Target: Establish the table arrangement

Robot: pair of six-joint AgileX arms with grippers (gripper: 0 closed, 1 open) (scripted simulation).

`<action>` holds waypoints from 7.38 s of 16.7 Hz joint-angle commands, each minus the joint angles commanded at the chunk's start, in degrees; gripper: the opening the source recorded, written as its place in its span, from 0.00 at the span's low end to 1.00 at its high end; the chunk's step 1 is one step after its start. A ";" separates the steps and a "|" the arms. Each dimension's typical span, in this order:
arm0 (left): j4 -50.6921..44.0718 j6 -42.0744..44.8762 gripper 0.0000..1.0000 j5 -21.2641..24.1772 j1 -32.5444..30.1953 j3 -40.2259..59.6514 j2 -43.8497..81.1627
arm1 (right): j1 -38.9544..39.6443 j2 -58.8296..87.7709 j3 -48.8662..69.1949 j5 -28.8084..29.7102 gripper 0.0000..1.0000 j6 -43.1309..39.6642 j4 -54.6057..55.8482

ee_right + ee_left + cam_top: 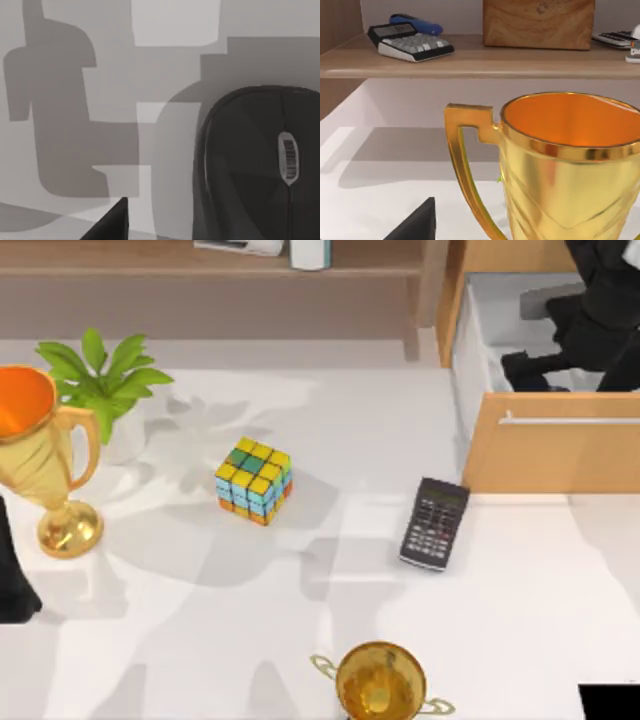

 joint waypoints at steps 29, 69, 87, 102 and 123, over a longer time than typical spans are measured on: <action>0.00 0.00 1.00 0.00 0.00 0.00 0.00 | 1.54 -20.02 -7.26 2.01 0.00 8.35 1.12; 0.00 0.00 1.00 0.00 0.00 0.00 0.00 | 13.66 -82.59 -91.56 3.11 0.00 27.79 10.24; 0.00 0.00 1.00 0.00 0.00 0.00 0.00 | 11.76 -83.06 -87.36 3.60 0.00 29.04 12.68; 0.00 0.00 1.00 0.00 0.00 0.00 0.00 | 14.94 -81.81 -94.75 2.49 0.15 25.99 12.59; 0.00 0.00 1.00 0.00 0.00 0.00 0.00 | 14.93 -81.83 -94.72 2.49 1.00 25.99 12.59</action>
